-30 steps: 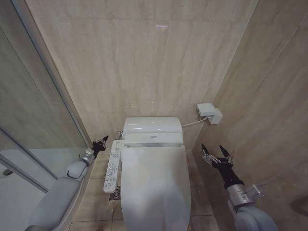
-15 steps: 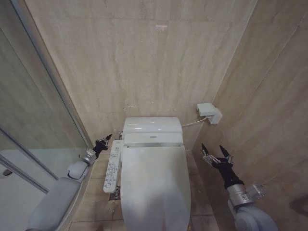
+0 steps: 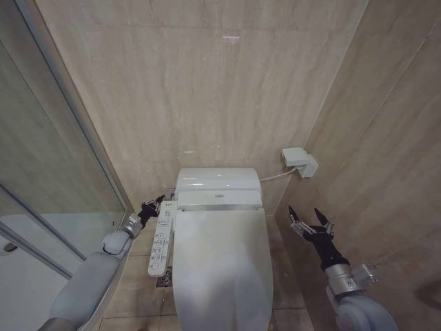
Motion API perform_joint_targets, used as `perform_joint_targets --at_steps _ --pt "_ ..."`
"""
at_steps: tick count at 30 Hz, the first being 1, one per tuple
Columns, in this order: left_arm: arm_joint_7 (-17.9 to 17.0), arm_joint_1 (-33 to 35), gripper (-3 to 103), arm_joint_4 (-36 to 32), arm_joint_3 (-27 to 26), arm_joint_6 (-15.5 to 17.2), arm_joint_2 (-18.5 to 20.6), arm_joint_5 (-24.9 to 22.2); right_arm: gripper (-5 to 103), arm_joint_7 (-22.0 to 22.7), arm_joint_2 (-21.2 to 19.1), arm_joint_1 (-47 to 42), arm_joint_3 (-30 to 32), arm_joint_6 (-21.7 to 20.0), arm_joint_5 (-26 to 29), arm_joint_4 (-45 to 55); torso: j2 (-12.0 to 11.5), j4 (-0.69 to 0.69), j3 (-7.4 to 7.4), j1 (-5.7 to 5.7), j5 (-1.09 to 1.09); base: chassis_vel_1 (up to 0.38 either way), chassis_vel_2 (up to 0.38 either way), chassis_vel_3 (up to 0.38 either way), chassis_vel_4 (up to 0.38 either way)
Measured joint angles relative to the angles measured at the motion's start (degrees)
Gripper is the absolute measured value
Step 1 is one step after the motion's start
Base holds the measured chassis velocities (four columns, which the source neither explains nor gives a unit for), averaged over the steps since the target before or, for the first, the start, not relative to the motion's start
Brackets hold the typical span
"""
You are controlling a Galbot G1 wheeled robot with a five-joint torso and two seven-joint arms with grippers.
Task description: Open the toilet lid, clean the toilet bowl with a toilet brush, close the toilet lid, and flush.
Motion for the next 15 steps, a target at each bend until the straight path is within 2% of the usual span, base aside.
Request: perform_joint_targets --at_steps 7,13,15 --pt "0.20 -0.51 0 0.79 0.39 -0.16 -1.13 -0.18 100 0.00 0.00 0.00 0.00 0.00 0.00 0.00 0.00 0.05 -0.01 0.00 0.04 0.000 0.000 0.000 0.000" --pt "0.62 -0.77 0 2.42 1.17 -0.37 -1.85 0.32 100 -0.01 0.00 0.03 0.00 0.00 0.00 0.00 0.01 0.01 -0.01 -0.01 0.05 0.000 0.000 0.000 0.000" --pt "1.10 -1.32 0 4.42 1.65 -0.79 -2.23 0.97 100 0.00 0.00 0.02 0.00 0.00 0.00 0.00 -0.01 -0.01 0.02 0.01 -0.09 0.000 0.000 0.000 0.000"
